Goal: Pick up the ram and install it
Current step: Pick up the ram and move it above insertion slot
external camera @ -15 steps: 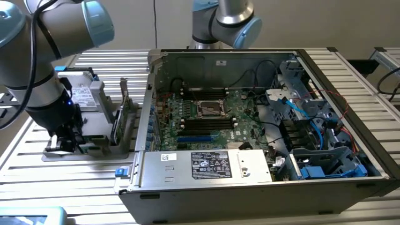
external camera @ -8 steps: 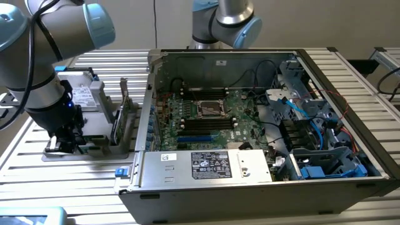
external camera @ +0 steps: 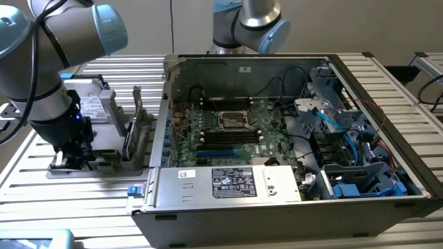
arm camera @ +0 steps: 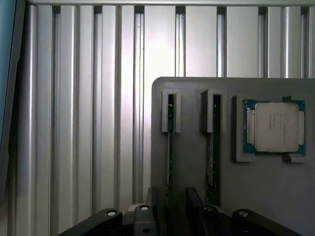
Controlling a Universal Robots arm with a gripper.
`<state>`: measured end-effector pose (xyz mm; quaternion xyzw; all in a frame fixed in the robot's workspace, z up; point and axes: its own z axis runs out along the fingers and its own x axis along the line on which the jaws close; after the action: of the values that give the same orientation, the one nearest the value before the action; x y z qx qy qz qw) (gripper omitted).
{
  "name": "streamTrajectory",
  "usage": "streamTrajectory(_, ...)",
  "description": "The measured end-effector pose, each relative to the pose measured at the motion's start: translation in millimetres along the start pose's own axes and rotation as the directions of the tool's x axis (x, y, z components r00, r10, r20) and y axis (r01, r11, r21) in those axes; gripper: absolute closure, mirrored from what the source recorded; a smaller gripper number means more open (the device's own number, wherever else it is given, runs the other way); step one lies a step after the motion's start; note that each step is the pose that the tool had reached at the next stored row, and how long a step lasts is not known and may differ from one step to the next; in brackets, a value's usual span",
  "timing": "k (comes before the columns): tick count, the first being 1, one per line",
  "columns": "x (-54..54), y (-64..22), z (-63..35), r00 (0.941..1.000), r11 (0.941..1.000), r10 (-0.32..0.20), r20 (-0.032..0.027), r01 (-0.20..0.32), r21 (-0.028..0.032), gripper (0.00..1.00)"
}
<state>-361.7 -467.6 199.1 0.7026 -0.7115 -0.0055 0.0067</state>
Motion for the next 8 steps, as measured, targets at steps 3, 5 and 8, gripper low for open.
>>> streamTrajectory(3,0.1,0.0,-0.1,1.0,1.0,0.001,-0.0001,-0.001,-0.0003,0.78)
streamTrajectory(5,0.5,0.0,-2.7,1.0,1.0,0.001,0.0001,-0.001,-0.0003,0.84)
streamTrajectory(8,1.2,0.3,-13.9,1.0,1.0,0.001,-0.0001,-0.001,-0.0004,0.87)
